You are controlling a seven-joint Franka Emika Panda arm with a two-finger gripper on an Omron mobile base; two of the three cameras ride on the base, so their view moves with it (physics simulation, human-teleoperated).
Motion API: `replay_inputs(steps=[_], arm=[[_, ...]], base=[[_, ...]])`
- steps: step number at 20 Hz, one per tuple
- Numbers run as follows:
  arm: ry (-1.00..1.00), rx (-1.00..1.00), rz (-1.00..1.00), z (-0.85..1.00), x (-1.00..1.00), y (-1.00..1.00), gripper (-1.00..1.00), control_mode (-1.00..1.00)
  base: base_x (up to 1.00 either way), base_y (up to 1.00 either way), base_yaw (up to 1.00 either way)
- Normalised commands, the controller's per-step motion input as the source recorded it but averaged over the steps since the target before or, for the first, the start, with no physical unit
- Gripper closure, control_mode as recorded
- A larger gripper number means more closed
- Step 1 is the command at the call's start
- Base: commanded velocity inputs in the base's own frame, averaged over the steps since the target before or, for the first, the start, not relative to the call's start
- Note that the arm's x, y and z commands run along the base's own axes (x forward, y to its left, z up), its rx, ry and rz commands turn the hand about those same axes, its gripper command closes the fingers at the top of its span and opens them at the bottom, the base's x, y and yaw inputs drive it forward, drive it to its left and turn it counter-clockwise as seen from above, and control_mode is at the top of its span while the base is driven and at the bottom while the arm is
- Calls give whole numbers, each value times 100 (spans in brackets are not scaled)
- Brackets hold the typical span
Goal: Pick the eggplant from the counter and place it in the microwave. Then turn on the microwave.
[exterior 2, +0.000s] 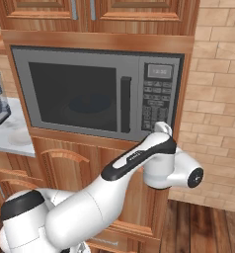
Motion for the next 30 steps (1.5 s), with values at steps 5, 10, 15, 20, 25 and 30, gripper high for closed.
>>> replay_inputs(steps=[5,10,15,20,25,30], arm=[[0,0,0,-6,13,-9,-100,-100],[0,0,0,-5,7,-1,-100,-100],[-1,-2,0,-7,1,0,-100,-100],[-2,-2,0,-3,6,2,-100,-100],[-3,-3,-3,-1,14,6,-100,-100],[-1,-3,-4,0,14,4,-100,-100]], base=[[0,0,0],[0,0,0],[0,0,0],[0,0,0],[0,0,0],[0,0,0]])
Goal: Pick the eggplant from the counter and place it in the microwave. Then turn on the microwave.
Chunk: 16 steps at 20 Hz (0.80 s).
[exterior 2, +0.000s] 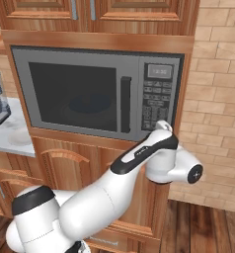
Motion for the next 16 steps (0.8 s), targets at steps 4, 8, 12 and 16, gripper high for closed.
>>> replay_inputs(steps=[4,8,12,16], arm=[[0,-3,-3,-3,10,1,-100,-100],[0,-1,-1,-8,10,0,-100,-100],[0,-1,-1,-9,11,0,-100,-100],[0,0,0,-4,15,-1,-100,-100]], base=[[0,0,0],[0,0,0],[0,0,0],[0,0,0]])
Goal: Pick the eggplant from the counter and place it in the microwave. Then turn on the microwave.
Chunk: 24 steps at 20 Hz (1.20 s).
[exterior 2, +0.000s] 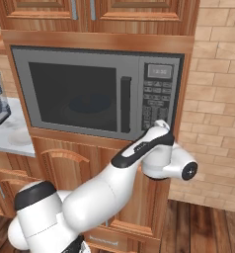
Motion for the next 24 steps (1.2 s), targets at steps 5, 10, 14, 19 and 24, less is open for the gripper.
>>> replay_inputs(steps=[5,10,14,19,24], arm=[[0,0,0,0,12,-9,-100,-100],[0,0,0,-1,6,-16,-100,-100],[0,0,0,-6,0,-17,-100,-100],[0,0,0,-9,0,-9,-100,-100],[0,0,0,-8,8,-1,-100,-100]], base=[[0,0,0],[0,0,0],[0,0,0],[0,0,0],[0,0,0]])
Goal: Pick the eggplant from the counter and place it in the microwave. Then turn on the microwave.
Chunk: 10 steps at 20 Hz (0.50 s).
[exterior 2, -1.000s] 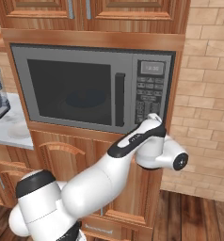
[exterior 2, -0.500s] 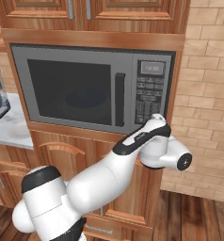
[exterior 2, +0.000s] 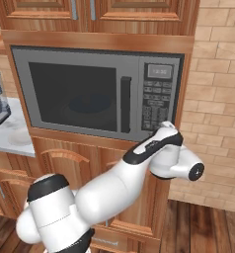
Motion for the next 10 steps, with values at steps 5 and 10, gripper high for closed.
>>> replay_inputs(steps=[5,10], arm=[[0,0,0,-2,10,0,-100,-100],[0,0,0,-1,11,0,-100,-100]], base=[[0,0,0],[0,0,0]])
